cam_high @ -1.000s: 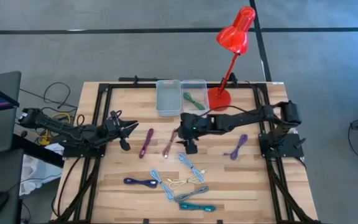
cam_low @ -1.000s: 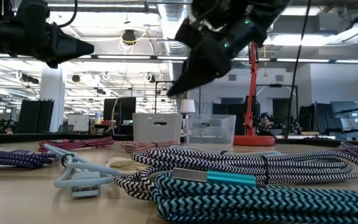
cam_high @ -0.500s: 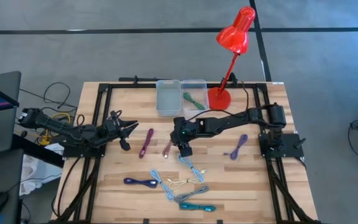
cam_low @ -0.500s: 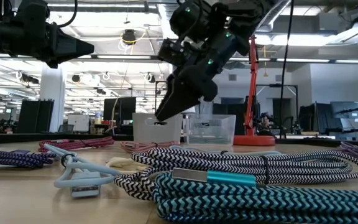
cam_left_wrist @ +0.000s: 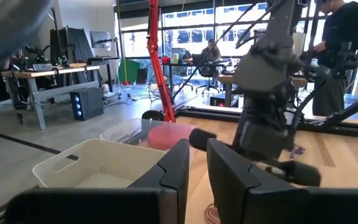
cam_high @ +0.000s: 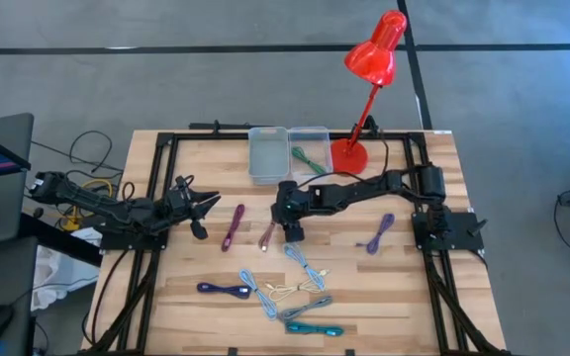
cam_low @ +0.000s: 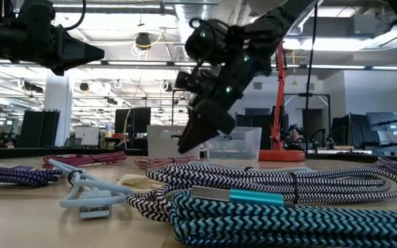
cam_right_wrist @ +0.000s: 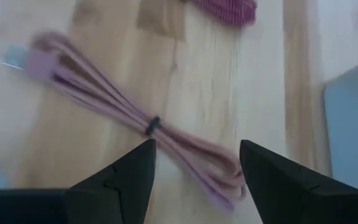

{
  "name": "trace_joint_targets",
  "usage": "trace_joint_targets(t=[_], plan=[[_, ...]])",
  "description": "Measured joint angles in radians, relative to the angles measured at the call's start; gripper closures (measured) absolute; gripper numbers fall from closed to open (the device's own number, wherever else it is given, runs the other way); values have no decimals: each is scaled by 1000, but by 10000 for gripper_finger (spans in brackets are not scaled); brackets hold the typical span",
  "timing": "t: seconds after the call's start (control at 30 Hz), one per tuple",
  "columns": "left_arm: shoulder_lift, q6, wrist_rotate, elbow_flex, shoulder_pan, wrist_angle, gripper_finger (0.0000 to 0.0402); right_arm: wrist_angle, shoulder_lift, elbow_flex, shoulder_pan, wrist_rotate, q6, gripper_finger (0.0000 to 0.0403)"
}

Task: Pick & Place USB Port
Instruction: Put the pink charger cable into the transparent bin

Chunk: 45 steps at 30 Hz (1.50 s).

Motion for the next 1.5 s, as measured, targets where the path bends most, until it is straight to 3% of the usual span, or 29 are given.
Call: trace_joint_targets(t=[0.83, 1.0, 1.3, 1.5], plan=[[0, 0, 0, 0, 0, 0, 343, 9, 56, 2, -30, -35, 22, 197], [0, 0, 0, 0, 0, 0, 343, 12, 57, 2, -26, -29, 22, 242], [0, 0, 0, 0, 0, 0, 343, 13, 60, 1, -26, -29, 22, 383], [0, 0, 0, 0, 0, 0, 343, 12, 60, 1, -26, -28, 22, 390]])
